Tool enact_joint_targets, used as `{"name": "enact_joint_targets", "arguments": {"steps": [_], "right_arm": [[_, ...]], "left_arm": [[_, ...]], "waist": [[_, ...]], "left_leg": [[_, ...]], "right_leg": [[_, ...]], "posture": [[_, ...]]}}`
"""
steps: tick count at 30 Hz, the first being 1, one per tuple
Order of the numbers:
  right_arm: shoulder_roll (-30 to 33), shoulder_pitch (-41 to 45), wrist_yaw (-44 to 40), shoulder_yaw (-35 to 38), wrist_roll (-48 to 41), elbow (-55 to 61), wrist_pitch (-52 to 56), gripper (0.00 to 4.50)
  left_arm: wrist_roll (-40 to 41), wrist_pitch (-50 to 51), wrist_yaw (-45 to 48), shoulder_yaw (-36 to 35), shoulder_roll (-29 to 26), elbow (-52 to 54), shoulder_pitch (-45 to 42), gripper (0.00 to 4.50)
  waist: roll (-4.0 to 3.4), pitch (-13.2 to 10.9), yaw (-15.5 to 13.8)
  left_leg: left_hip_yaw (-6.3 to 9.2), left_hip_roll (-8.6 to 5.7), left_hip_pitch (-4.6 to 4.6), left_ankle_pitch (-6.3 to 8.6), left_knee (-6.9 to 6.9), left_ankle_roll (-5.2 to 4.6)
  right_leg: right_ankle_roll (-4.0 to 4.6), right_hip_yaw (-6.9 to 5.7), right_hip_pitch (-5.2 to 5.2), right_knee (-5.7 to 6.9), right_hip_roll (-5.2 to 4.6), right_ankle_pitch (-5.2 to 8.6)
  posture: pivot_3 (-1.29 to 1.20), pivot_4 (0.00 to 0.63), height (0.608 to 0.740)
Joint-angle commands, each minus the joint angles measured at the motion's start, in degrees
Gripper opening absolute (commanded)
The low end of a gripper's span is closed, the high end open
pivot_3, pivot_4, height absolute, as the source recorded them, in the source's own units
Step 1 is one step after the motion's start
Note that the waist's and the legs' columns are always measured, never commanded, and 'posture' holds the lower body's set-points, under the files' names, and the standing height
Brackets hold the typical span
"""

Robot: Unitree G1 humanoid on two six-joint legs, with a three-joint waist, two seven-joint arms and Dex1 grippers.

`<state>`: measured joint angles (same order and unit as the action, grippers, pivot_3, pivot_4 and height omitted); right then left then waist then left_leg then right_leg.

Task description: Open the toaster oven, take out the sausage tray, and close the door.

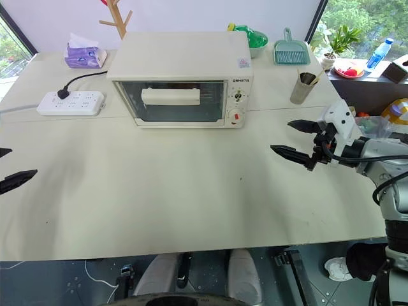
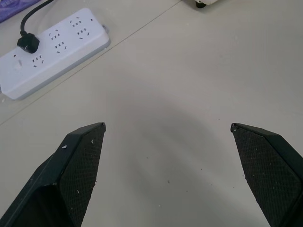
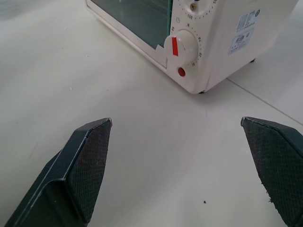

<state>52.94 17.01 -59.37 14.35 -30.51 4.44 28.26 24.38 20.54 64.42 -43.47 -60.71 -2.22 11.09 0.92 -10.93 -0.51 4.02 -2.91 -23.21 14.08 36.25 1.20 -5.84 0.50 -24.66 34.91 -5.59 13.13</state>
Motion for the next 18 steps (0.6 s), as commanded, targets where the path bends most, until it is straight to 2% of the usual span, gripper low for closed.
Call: {"name": "enact_joint_targets", "arguments": {"steps": [1, 18], "right_arm": [[0.5, 0.3, -0.1, 1.8, -0.4, 1.3, -0.7, 4.5], [-0.1, -1.0, 1.4, 2.0, 0.1, 1.3, -0.5, 4.5]], "left_arm": [[-0.2, -2.0, 0.2, -0.2, 0.1, -0.2, -0.6, 4.46], [2.2, 1.9, -1.3, -0.3, 0.2, -1.3, -4.9, 4.46]], "waist": [[0.0, 0.0, 0.0], [0.03, 0.0, 0.3]], "left_leg": [[-0.01, 0.0, 0.0, 0.0, 0.0, 0.0], [-0.28, 0.0, 0.19, -0.01, 0.1, -0.01]], "right_leg": [[0.0, 0.01, 0.0, 0.01, 0.0, 0.0], [-0.17, 0.22, 0.03, 0.26, 0.06, -0.1]], "posture": [[0.0, 0.15, 0.74], [0.0, 0.15, 0.74]]}}
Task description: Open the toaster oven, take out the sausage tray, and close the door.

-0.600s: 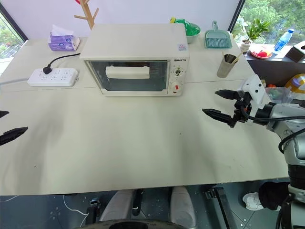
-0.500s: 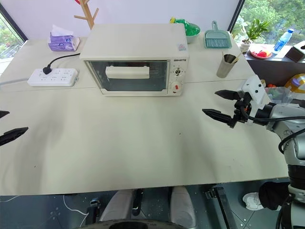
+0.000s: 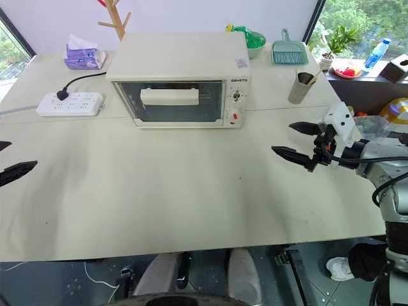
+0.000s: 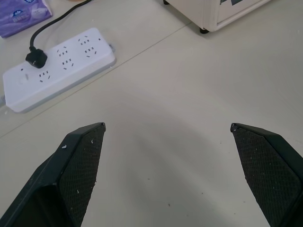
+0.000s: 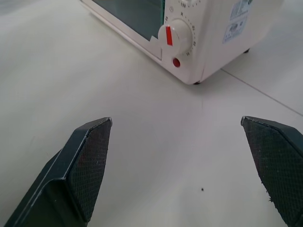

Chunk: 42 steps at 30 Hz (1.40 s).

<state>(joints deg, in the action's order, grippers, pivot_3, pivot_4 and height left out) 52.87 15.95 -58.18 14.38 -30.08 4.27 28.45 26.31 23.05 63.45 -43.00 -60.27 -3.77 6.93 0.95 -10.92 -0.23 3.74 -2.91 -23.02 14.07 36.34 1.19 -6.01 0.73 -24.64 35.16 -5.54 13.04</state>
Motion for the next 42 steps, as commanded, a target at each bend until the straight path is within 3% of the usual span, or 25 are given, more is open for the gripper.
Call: {"name": "enact_joint_targets", "arguments": {"steps": [1, 11, 17, 22, 31, 42], "right_arm": [[0.0, -0.1, 0.2, 1.9, -0.4, 1.5, -0.9, 4.5], [-1.2, 2.5, 1.0, 1.1, -3.3, 3.5, 2.2, 4.5], [-4.7, 8.6, 4.2, -2.8, -5.7, 8.8, 7.5, 4.5], [-10.4, 14.5, 6.9, -8.4, -5.5, 10.9, 9.4, 4.5], [-21.8, 25.4, 9.8, -18.1, 2.0, 0.6, 5.0, 4.5], [-31.1, 34.6, 7.5, -23.3, 10.1, -15.9, -3.5, 4.5]], "left_arm": [[0.5, -0.5, -0.4, -0.6, -0.2, 0.3, -1.1, 4.46], [6.3, 5.3, -0.1, 4.0, -0.4, 6.5, -7.5, 4.46], [12.9, 11.8, 1.6, 12.4, -2.0, 12.5, -17.6, 4.46], [13.3, 13.1, 3.7, 21.6, -2.0, 10.8, -29.4, 4.46], [12.5, 13.6, 6.5, 29.8, 0.3, 7.0, -40.2, 4.46], [12.4, 14.2, 6.5, 29.0, -0.3, 7.8, -39.9, 4.46]], "waist": [[0.0, 0.0, 0.0], [0.04, 0.0, 0.0], [0.06, 0.0, 0.1], [0.06, 0.0, 0.9], [0.07, 0.0, 1.4], [0.07, 0.0, 1.5]], "left_leg": [[-0.03, 0.0, 0.03, 0.0, 0.0, 0.0], [-0.2, 0.01, 0.42, 0.0, 0.0, 0.0], [-0.22, 0.02, 0.46, 0.0, 0.04, 0.0], [-0.22, 0.11, 0.47, 0.0, 0.04, -0.01], [-0.26, 0.29, 0.52, 0.0, 0.03, -0.02], [-0.26, 0.32, 0.54, -0.01, 0.11, -0.01]], "right_leg": [[0.0, 0.03, 0.01, 0.01, 0.0, 0.0], [0.05, 0.18, 0.29, 0.08, 0.05, 0.03], [-0.04, 0.2, 0.3, 0.18, 0.1, -0.02], [-0.08, 0.2, 0.3, 0.23, 0.24, -0.04], [-0.08, 0.25, 0.19, 0.47, 0.49, -0.06], [-0.05, 0.28, 0.08, 0.81, 0.55, -0.05]], "posture": [[0.0, 0.15, 0.74], [0.0, 0.15, 0.74], [0.0, 0.15, 0.74], [0.0, 0.15, 0.74], [0.0, 0.15, 0.74], [0.0, 0.15, 0.74]]}}
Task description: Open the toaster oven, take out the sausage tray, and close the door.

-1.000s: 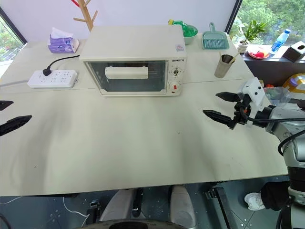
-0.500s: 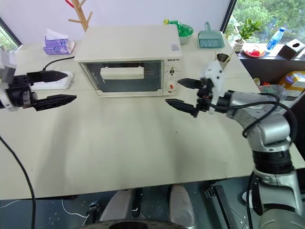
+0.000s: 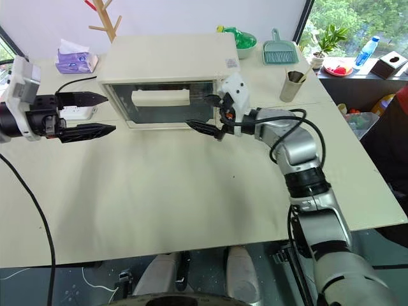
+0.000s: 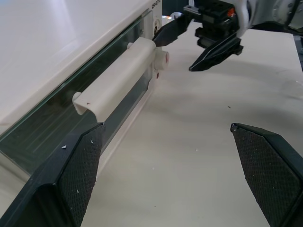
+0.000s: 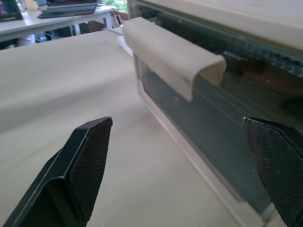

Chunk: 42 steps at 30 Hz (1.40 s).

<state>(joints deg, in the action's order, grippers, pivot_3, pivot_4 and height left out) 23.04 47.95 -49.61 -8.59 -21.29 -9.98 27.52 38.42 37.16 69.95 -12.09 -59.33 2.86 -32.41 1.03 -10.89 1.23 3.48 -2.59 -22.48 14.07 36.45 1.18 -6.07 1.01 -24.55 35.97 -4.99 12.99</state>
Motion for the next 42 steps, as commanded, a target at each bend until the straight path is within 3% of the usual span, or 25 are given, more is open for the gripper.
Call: {"name": "enact_joint_targets", "arguments": {"steps": [1, 17, 26, 40, 42], "right_arm": [[-1.7, 3.1, -1.4, -0.5, 1.7, -2.3, -3.0, 4.5], [-4.7, 2.9, -3.5, -1.0, 1.7, 3.2, -0.8, 4.5], [-5.8, -3.1, -0.6, -1.3, 0.9, 12.1, 3.1, 4.5], [-7.9, -13.0, 4.4, -1.6, -1.8, 22.9, 9.4, 4.5], [-7.9, -13.4, 4.9, -1.4, -2.3, 23.2, 10.0, 4.5]], "left_arm": [[0.3, 0.1, -0.1, -2.1, -1.3, 1.3, -0.4, 4.46], [-1.2, -1.2, -2.0, -1.6, 0.2, -2.1, -3.3, 4.46], [-3.8, -2.3, -4.1, 1.1, 4.8, -7.8, -11.6, 4.46], [-10.7, -8.4, 1.0, 7.5, 8.0, -19.1, -19.6, 4.46], [-11.8, -9.4, 1.6, 8.2, 9.1, -21.3, -21.2, 3.92]], "waist": [[0.0, 0.0, 0.0], [0.0, 0.0, 0.0], [0.0, 0.0, 0.2], [0.02, 0.0, 0.1], [0.02, 0.0, 0.1]], "left_leg": [[0.0, 0.0, 0.0, 0.0, 0.0, 0.0], [0.03, 0.0, 0.0, 0.0, 0.02, 0.0], [0.01, 0.01, 0.0, 0.0, 0.03, 0.0], [0.0, 0.04, -0.01, 0.0, 0.09, 0.0], [0.0, 0.09, -0.01, 0.0, 0.13, 0.0]], "right_leg": [[0.0, 0.0, 0.0, 0.01, 0.0, 0.0], [0.0, 0.0, -0.03, 0.07, 0.02, 0.0], [0.0, 0.02, -0.05, 0.1, 0.05, 0.0], [0.0, 0.05, -0.04, 0.13, 0.13, 0.0], [0.01, 0.06, -0.04, 0.14, 0.19, 0.0]], "posture": [[0.0, 0.15, 0.74], [0.0, 0.15, 0.74], [0.0, 0.15, 0.74], [0.0, 0.15, 0.74], [0.0, 0.15, 0.74]]}}
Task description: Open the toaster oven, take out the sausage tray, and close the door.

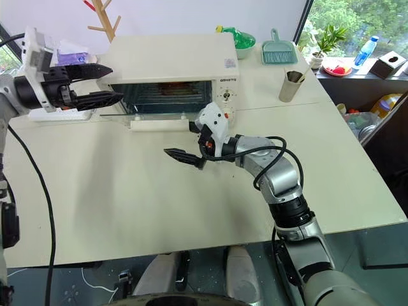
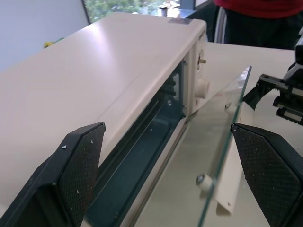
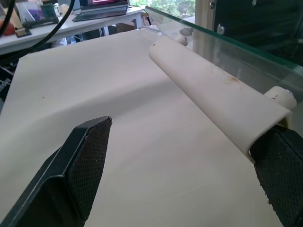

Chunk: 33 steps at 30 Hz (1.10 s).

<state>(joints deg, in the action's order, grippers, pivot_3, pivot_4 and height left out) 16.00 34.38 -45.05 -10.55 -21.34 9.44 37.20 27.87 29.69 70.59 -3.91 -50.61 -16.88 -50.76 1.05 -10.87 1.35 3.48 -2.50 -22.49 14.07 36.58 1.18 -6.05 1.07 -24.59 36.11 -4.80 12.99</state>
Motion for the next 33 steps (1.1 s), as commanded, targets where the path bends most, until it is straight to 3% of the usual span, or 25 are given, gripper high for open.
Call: {"name": "enact_joint_targets", "arguments": {"steps": [1, 8, 16, 26, 33], "right_arm": [[-0.9, 0.1, 0.5, 0.6, -2.3, 3.9, 0.4, 4.5], [-0.7, -0.7, 1.2, 0.6, -2.4, 4.2, 0.5, 4.5], [0.9, -1.4, 1.5, 0.6, -1.9, 4.9, 0.2, 4.5], [9.3, -1.9, -0.1, 1.2, 0.9, 4.4, -0.6, 4.5], [18.8, -6.8, -5.3, 6.0, -5.1, 12.6, 3.6, 4.5]], "left_arm": [[-1.8, -2.5, 1.1, 0.3, 0.8, -2.6, -3.6, 3.6], [-8.3, -10.8, 3.9, 4.3, 2.8, -7.7, -4.2, 0.03], [-14.3, -19.9, 5.1, 6.8, 4.4, -13.9, -4.3, 0.03], [-14.3, -19.5, 5.0, 5.5, 5.9, -14.4, -4.3, 0.03], [-13.4, -17.6, 4.6, 4.6, 6.0, -11.7, -1.4, 0.03]], "waist": [[0.0, 0.0, -0.1], [0.0, 0.0, -0.1], [0.0, 0.0, -0.2], [0.01, 0.0, -0.3], [0.02, 0.0, -0.4]], "left_leg": [[0.0, 0.01, 0.0, 0.0, 0.01, 0.0], [-0.01, 0.07, -0.01, 0.0, 0.03, 0.0], [-0.02, 0.08, -0.06, 0.01, 0.14, -0.01], [-0.02, 0.09, -0.16, 0.06, 0.5, -0.1], [-0.01, 0.09, -0.19, 0.09, 0.5, -0.16]], "right_leg": [[0.0, 0.0, 0.0, 0.0, 0.03, 0.0], [0.01, 0.0, 0.0, 0.01, 0.1, 0.0], [0.02, -0.01, 0.01, 0.01, 0.1, -0.01], [0.0, -0.02, 0.09, 0.05, 0.11, -0.02], [0.0, -0.04, 0.09, 0.03, 0.11, -0.01]], "posture": [[0.0, 0.15, 0.74], [0.0, 0.15, 0.74], [0.0, 0.15, 0.74], [0.0, 0.15, 0.74], [0.0, 0.15, 0.74]]}}
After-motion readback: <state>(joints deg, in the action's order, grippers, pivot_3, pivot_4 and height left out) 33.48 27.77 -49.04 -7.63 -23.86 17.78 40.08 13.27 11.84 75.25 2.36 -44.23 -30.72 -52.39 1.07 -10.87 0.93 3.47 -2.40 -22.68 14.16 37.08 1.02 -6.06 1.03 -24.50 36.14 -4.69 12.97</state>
